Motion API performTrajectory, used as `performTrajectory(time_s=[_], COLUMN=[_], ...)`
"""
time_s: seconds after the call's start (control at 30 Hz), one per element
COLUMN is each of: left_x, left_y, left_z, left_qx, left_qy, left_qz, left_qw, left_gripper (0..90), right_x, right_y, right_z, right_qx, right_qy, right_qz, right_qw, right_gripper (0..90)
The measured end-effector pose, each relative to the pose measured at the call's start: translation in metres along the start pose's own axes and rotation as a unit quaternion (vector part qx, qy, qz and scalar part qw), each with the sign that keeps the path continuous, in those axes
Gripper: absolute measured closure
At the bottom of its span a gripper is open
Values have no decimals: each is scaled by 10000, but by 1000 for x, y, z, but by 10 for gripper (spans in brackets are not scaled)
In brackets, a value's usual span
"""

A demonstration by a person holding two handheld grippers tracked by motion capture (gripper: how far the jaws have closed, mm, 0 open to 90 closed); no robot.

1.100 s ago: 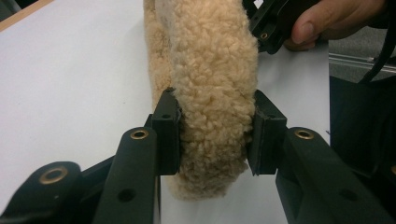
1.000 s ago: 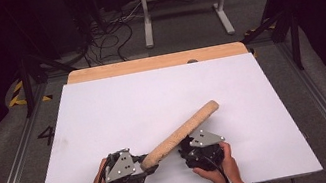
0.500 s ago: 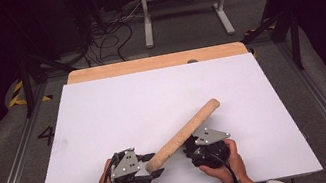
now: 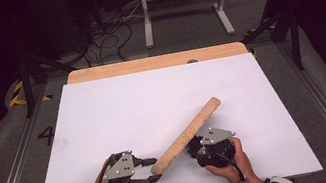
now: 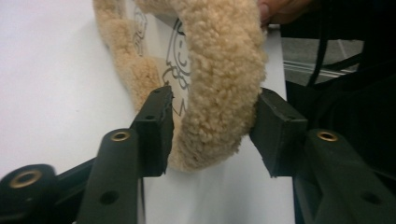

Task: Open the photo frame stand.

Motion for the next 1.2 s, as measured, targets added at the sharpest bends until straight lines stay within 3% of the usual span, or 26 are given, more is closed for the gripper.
performTrajectory(time_s=[0.67,0.93,1.07,1.13,1.2], left_x=[1,2,2,3,3], left_y=[20,20,21,22,22], left_z=[-2,-1,-2,-3,-3], left_qx=[142,123,129,124,129], left_qy=[42,106,140,146,144], left_qz=[169,190,207,209,217], left_qw=[9997,9997,9996,9996,9996], left_gripper=[589,608,609,609,610], right_x=[-1,5,5,7,9], right_y=[-2,-42,-55,-63,-65], right_z=[-24,-42,-51,-57,-58], right_qx=[29,-79,-214,-372,-394], right_qy=[97,333,447,526,551], right_qz=[13,-463,-582,-703,-738], right_qw=[9999,9983,9971,9954,9950], right_gripper=[437,417,473,567,580])
Point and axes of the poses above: each handheld gripper's, and its own axes: y roughly forward along the jaws, x roughly out of its top, z roughly to its left, the point moved 4 cm from there along y, roughly forward along the jaws, and after that the axes turned 8 degrees about -z, right-handed, at the moved point
